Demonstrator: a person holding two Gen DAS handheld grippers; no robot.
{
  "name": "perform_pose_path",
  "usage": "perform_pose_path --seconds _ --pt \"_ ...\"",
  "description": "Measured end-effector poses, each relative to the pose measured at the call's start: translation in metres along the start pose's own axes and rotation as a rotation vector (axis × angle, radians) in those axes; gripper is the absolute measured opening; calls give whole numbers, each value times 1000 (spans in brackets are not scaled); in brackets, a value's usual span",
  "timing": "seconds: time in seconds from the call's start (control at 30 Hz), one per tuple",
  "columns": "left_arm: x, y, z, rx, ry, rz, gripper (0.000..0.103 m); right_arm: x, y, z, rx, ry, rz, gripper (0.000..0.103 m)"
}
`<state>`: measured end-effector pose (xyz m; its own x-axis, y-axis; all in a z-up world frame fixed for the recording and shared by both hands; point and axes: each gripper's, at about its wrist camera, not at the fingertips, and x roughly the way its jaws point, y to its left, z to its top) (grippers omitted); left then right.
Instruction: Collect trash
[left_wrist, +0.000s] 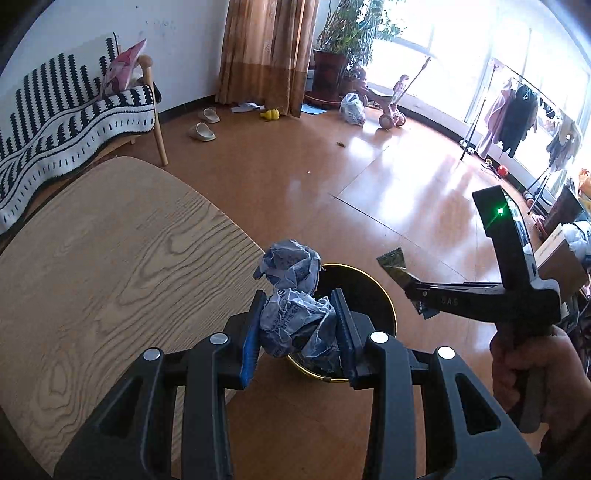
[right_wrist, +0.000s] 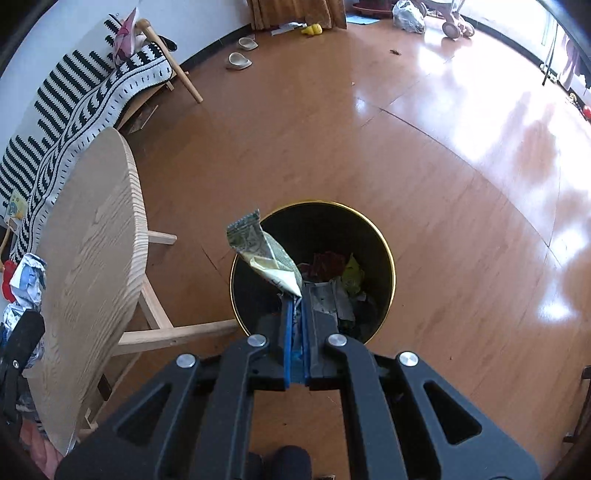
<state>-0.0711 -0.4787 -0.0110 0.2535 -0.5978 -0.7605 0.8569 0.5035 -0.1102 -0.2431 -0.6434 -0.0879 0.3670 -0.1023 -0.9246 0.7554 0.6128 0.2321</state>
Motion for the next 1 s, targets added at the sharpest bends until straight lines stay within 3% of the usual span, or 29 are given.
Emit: perform_pose_path --seconds 0.07,0.13,0.17,0.2,0.57,0.73,0.77,0.83,0.87,1.0 --pt "7 1 1 -1 6 2 35 3 0 5 14 13 14 6" --pt "11 0 0 -3 14 0 35 0 -2 8 27 0 22 38" --pt "13 -2 -1 -5 17 -1 35 -4 -3 9 27 -20 19 71" --pt "16 -4 -1 -6 22 -4 35 -9 -2 9 21 -46 24 82" --pt "45 -21 6 2 41 -59 35 -32 -26 13 101 -97 69 81" --pt "66 -41 10 29 54 -135 38 -52 -50 14 179 -155 84 81" --pt "69 -44 10 40 55 -149 41 -55 -53 14 188 -160 87 81" --pt "75 -55 9 70 56 -157 64 -58 -58 13 208 -171 90 81" --pt "75 -58 9 81 52 -154 80 -59 -60 13 214 -175 93 81" --pt "73 -63 6 100 50 -132 82 -60 -60 13 215 -178 93 81"
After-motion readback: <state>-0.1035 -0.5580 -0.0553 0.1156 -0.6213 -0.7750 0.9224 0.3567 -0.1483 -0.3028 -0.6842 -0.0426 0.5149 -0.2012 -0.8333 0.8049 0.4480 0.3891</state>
